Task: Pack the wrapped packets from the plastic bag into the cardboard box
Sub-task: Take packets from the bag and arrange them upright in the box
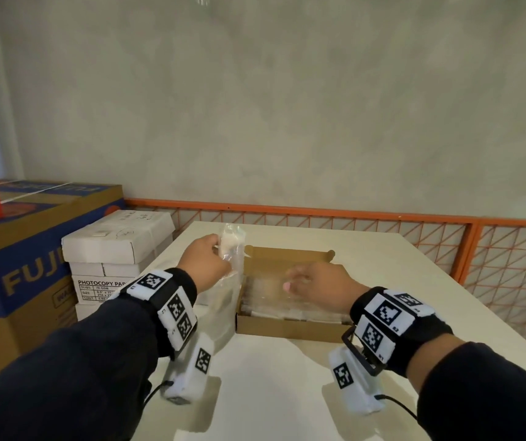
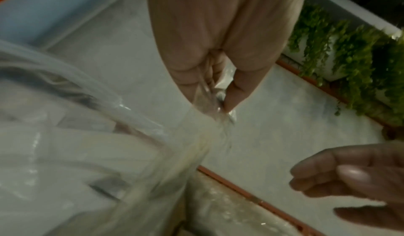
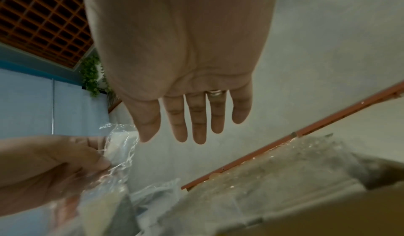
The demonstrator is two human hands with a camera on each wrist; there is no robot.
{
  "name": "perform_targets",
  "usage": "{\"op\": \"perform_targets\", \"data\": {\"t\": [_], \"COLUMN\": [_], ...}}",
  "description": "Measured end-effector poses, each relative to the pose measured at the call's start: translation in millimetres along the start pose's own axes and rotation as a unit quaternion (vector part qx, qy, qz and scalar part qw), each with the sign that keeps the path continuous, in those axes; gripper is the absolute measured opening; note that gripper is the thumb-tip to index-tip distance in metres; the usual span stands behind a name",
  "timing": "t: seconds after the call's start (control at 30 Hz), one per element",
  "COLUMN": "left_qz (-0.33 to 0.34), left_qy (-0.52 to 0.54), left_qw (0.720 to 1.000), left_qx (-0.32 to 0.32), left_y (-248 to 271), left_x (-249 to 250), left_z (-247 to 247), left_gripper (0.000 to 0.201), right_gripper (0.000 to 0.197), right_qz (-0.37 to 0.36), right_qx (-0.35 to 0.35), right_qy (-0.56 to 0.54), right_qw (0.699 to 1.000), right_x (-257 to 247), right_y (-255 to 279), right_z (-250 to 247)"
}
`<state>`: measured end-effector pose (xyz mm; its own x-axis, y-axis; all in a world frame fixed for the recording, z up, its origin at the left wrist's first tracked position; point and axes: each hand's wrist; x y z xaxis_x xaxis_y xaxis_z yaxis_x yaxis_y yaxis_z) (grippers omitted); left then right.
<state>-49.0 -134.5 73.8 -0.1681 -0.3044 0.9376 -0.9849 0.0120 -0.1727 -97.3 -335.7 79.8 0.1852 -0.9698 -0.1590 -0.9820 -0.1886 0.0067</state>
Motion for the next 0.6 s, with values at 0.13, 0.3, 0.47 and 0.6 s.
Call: {"op": "perform_targets", "data": {"t": [0.13,0.3,0.47,0.6], "left_qz": [-0.014,-0.006,0.000,-0.002], "left_qy": [0.173,0.270,0.239,0.175], "left_qw": [0.984,0.961,0.971,0.985], "left_qx": [-0.032,-0.064,-0.018,0.002], "left_y": [12.0,22.5,18.3,10.8], "left_x": [19.5,39.6,44.9,36.4], "left_z": [8.5,21.0,24.3,26.1], "left_gripper": [0.044,0.049,0.038,0.035], "right_gripper": [0.055,0.037,0.028,0.027], "right_qz": [-0.013,-0.027,0.023,0.096], "right_qx": [-0.004,-0.009,0.034,0.087], "right_qy": [-0.117,-0.186,-0.123,-0.077], "right_qw": [0.993,0.982,0.992,0.989], "right_x": [-10.0,-16.8,-5.2,25.8], "right_y": [2.5,-1.7,-9.0,-18.7], "right_z": [-1.2,4.6,4.3,2.2]}}
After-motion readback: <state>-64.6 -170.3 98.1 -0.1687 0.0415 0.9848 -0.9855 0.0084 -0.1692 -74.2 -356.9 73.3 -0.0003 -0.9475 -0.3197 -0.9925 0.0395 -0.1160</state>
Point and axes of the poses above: each hand's wrist, its own y-axis away from the middle knuckle, its own z-axis out of the palm, x = y × z, and after that the axes turned 15 degrees about y, right-handed
